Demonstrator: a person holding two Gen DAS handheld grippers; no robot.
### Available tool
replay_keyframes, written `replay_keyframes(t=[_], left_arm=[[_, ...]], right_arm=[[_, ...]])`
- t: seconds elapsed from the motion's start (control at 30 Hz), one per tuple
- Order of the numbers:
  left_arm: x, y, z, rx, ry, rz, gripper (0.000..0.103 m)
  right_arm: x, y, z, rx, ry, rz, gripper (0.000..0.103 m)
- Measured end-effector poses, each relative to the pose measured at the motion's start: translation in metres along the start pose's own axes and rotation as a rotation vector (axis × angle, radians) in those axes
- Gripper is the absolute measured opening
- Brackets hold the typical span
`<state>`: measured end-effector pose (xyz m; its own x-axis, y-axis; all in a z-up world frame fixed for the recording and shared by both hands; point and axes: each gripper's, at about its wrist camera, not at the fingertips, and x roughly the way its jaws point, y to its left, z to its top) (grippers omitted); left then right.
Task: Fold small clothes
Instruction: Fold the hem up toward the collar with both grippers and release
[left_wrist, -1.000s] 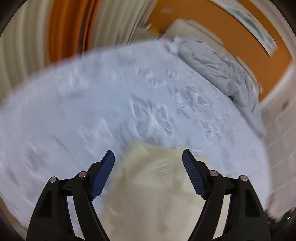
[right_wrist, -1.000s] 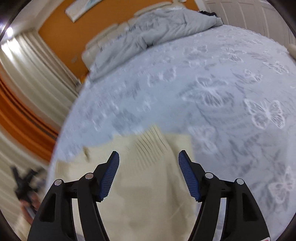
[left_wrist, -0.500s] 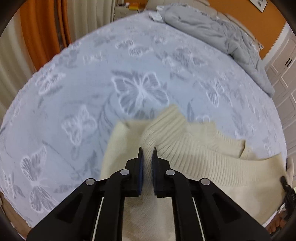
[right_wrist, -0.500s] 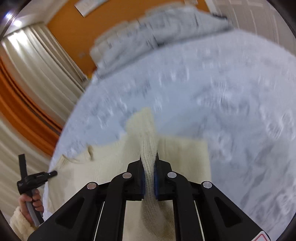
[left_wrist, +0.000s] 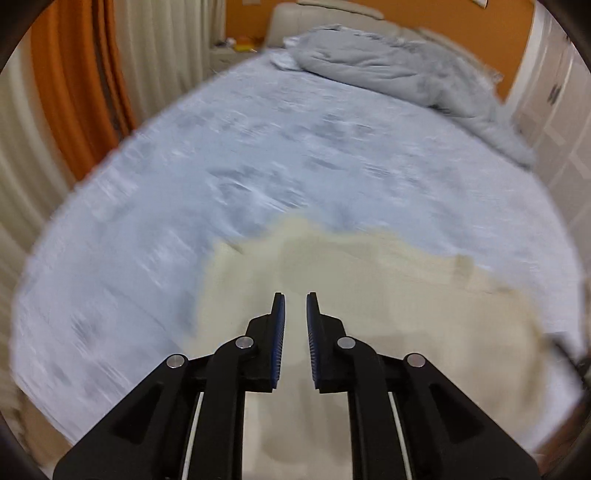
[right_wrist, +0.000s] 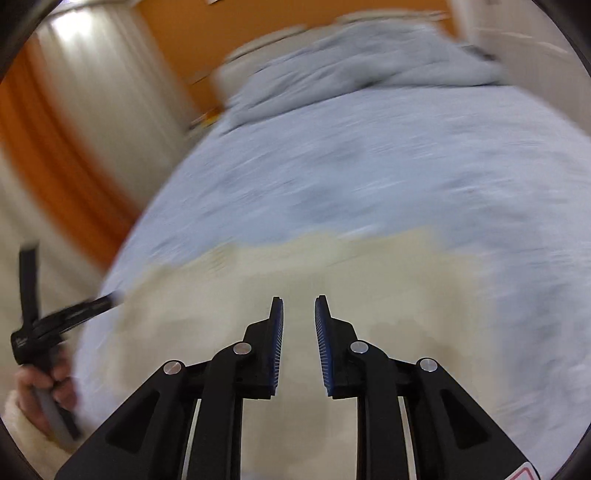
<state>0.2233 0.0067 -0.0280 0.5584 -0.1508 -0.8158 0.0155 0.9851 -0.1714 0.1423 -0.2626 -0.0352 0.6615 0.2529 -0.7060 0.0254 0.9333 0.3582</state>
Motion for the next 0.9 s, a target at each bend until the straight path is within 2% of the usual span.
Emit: replay_keyframes(t=[0.03, 0.1, 0.13, 0.2, 0.27, 0.3, 0.37, 0.4, 0.43, 0.47, 0.5, 0.53, 0.57, 0.6, 0.67, 0.73, 0.8, 0.83, 0.9], left_arm=[[-0.002, -0.009, -0.010, -0.005, 0.010, -0.025, 0.012], [0.004, -0.030, -0.030, 0.026, 0.038, -0.027, 0.013], [0.013, -0.034, -0.034, 0.049, 0.058, -0.005, 0.013], [0.031, -0.028, -0.044, 0.051, 0.103, 0.052, 0.013], [0.042, -0.007, -0.046, 0.032, 0.124, 0.112, 0.013], [0.043, 0.011, -0.047, 0.013, 0.125, 0.119, 0.013], [0.045, 0.041, -0.044, -0.015, 0.121, 0.129, 0.010], [0.046, 0.055, -0.044, -0.021, 0.128, 0.100, 0.006], [0.047, 0.062, -0.044, -0.024, 0.133, 0.078, 0.001], [0.048, 0.065, -0.045, -0.023, 0.132, 0.060, 0.001], [0.048, 0.064, -0.046, -0.009, 0.123, 0.067, 0.001], [0.046, 0.058, -0.047, 0.008, 0.118, 0.089, 0.001], [0.043, 0.053, -0.046, 0.017, 0.118, 0.108, 0.001], [0.033, 0.044, -0.043, 0.003, 0.118, 0.101, 0.001], [0.013, 0.024, -0.038, 0.024, 0.070, 0.030, 0.003], [0.009, 0.002, -0.035, 0.111, 0.051, 0.065, 0.007], [0.014, -0.009, -0.033, 0.141, 0.063, 0.087, 0.008], [0.017, -0.009, -0.032, 0.134, 0.077, 0.084, 0.008], [0.020, -0.007, -0.030, 0.115, 0.094, 0.076, 0.008]], right_arm=[[0.012, 0.019, -0.007, -0.025, 0.027, 0.041, 0.013], [0.043, 0.060, -0.027, -0.073, 0.098, 0.115, 0.012], [0.053, 0.065, -0.034, -0.081, 0.122, 0.112, 0.012], [0.063, 0.054, -0.041, -0.076, 0.138, 0.053, 0.011], [0.051, 0.013, -0.040, -0.020, 0.121, -0.038, 0.010], [0.043, -0.008, -0.040, 0.014, 0.110, -0.080, 0.010], [0.020, -0.076, -0.042, 0.124, 0.087, -0.227, 0.004], [0.005, -0.114, -0.048, 0.200, 0.080, -0.280, 0.000], [-0.005, -0.138, -0.055, 0.263, 0.076, -0.290, 0.000], [-0.016, -0.164, -0.062, 0.362, 0.060, -0.222, 0.000], [-0.023, -0.173, -0.063, 0.416, 0.055, -0.200, 0.000], [-0.026, -0.169, -0.061, 0.401, 0.057, -0.221, 0.000], [-0.027, -0.146, -0.053, 0.311, 0.059, -0.273, 0.002], [-0.027, -0.131, -0.049, 0.268, 0.054, -0.260, 0.006], [-0.026, -0.092, -0.037, 0.177, 0.034, -0.185, 0.006], [-0.013, -0.070, -0.021, 0.102, 0.025, -0.202, 0.006], [0.004, -0.073, -0.006, 0.091, 0.021, -0.253, 0.005], [0.015, -0.092, -0.002, 0.136, 0.035, -0.293, 0.003], [0.030, -0.128, -0.001, 0.176, 0.091, -0.439, 0.000]])
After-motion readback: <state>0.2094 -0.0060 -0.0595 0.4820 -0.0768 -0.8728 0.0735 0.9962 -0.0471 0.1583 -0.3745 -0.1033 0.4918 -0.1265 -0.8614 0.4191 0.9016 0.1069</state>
